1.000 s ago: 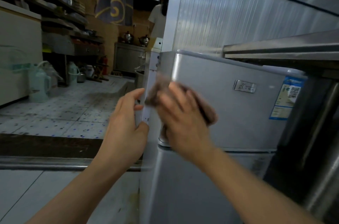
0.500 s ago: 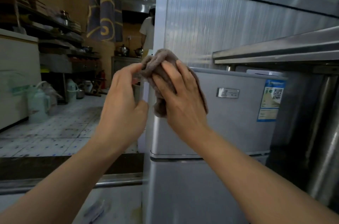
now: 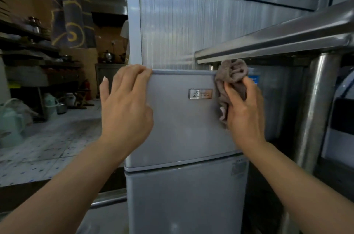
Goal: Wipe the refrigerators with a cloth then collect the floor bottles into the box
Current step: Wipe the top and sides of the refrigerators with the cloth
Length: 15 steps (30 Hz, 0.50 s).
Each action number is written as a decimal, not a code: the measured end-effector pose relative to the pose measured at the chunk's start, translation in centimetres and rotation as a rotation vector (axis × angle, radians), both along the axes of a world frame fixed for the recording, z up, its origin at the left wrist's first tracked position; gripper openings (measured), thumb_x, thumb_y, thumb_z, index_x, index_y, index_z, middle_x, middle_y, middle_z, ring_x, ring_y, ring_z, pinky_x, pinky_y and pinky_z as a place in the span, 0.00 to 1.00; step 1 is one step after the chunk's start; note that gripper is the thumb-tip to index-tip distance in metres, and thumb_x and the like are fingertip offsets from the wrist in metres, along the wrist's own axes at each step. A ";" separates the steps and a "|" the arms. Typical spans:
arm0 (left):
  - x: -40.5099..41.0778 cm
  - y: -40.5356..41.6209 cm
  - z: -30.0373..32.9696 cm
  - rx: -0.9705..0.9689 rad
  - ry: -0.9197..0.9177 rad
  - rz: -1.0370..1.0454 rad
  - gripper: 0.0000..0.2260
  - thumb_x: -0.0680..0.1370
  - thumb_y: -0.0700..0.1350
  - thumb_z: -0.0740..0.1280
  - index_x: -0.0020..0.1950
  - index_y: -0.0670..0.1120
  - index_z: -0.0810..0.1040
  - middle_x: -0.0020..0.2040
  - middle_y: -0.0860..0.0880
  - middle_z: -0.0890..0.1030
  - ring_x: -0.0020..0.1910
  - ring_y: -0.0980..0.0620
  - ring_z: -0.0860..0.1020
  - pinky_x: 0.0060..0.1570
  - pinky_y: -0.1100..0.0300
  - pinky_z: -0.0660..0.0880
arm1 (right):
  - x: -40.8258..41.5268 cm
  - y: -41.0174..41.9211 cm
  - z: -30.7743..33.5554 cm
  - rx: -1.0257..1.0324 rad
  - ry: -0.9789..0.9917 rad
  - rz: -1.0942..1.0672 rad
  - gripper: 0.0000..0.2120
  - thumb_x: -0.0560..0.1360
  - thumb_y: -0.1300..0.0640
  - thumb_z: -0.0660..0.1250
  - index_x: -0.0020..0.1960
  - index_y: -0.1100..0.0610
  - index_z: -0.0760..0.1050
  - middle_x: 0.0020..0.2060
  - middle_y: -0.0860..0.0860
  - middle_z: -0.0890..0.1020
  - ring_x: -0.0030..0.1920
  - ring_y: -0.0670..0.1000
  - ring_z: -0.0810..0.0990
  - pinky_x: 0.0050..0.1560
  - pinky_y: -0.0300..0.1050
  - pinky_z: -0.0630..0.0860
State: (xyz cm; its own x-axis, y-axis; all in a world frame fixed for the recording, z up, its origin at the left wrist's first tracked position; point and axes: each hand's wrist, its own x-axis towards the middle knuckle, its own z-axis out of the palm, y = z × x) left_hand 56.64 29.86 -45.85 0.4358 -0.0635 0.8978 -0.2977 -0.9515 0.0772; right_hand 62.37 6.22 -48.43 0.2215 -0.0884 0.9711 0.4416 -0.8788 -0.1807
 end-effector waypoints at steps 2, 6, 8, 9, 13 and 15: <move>0.3 -0.3 -0.2 -0.003 -0.022 -0.007 0.30 0.67 0.35 0.67 0.69 0.44 0.66 0.68 0.47 0.67 0.70 0.47 0.60 0.69 0.41 0.55 | 0.1 1.5 -0.2 0.095 0.005 0.024 0.18 0.78 0.44 0.61 0.67 0.45 0.67 0.62 0.45 0.71 0.60 0.41 0.71 0.59 0.50 0.75; 0.5 -0.6 -0.3 -0.005 -0.030 0.006 0.31 0.67 0.35 0.68 0.69 0.42 0.66 0.68 0.45 0.67 0.70 0.45 0.61 0.68 0.42 0.59 | -0.7 6.5 -1.2 0.130 0.022 0.093 0.21 0.72 0.60 0.59 0.64 0.61 0.73 0.63 0.62 0.71 0.62 0.52 0.65 0.60 0.52 0.71; 0.6 -0.6 -0.3 0.003 -0.034 0.021 0.30 0.67 0.35 0.67 0.69 0.42 0.66 0.68 0.44 0.67 0.70 0.44 0.61 0.68 0.42 0.59 | -1.2 7.6 -1.0 0.088 0.041 0.103 0.21 0.72 0.58 0.57 0.63 0.62 0.75 0.62 0.63 0.72 0.62 0.58 0.65 0.57 0.59 0.71; 0.6 -0.7 -0.4 0.002 -0.038 0.025 0.30 0.67 0.35 0.67 0.69 0.42 0.66 0.68 0.44 0.67 0.70 0.44 0.61 0.67 0.42 0.59 | -1.2 7.8 -0.9 0.073 0.020 0.103 0.21 0.73 0.58 0.57 0.63 0.61 0.74 0.61 0.63 0.73 0.61 0.60 0.67 0.56 0.60 0.72; 0.8 -1.3 -0.9 -0.034 -0.039 0.058 0.32 0.68 0.35 0.67 0.71 0.42 0.62 0.72 0.44 0.63 0.74 0.44 0.56 0.69 0.38 0.55 | -0.4 5.0 -1.6 -0.144 0.020 0.074 0.23 0.75 0.58 0.67 0.70 0.57 0.69 0.67 0.61 0.69 0.64 0.58 0.68 0.59 0.54 0.76; 0.9 -1.7 -1.6 -0.023 -0.030 0.084 0.33 0.69 0.35 0.67 0.73 0.44 0.60 0.75 0.44 0.58 0.75 0.45 0.51 0.69 0.37 0.50 | 0.4 2.4 -1.7 -0.115 0.066 0.062 0.22 0.79 0.54 0.61 0.72 0.52 0.65 0.68 0.53 0.66 0.63 0.45 0.64 0.62 0.46 0.72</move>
